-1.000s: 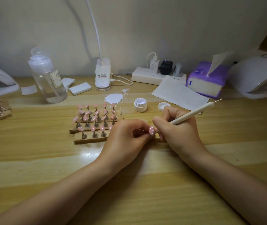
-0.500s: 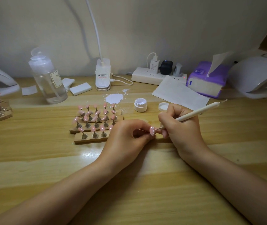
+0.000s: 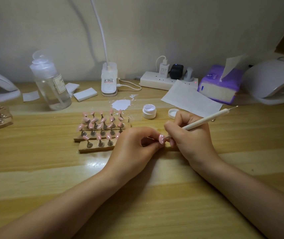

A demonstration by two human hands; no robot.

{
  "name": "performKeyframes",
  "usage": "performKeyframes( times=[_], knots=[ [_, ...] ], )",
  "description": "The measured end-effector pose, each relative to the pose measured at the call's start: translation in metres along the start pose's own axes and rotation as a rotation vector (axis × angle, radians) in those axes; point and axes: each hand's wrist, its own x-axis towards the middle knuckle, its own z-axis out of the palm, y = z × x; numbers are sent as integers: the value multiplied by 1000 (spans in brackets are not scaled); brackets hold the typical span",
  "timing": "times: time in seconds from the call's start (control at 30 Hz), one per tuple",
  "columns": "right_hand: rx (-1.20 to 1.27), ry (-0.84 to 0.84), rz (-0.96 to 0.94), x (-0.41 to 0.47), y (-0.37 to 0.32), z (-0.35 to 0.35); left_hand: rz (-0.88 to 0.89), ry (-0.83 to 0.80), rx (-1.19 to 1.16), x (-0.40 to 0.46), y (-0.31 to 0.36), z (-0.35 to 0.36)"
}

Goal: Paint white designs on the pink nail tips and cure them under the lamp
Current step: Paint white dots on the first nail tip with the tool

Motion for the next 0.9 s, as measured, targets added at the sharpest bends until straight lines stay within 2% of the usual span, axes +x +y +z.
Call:
performKeyframes(
  times=[0.9],
  knots=[
    [36, 56, 0, 3, 5, -1, 20, 4, -3, 0, 1, 0]
  ],
)
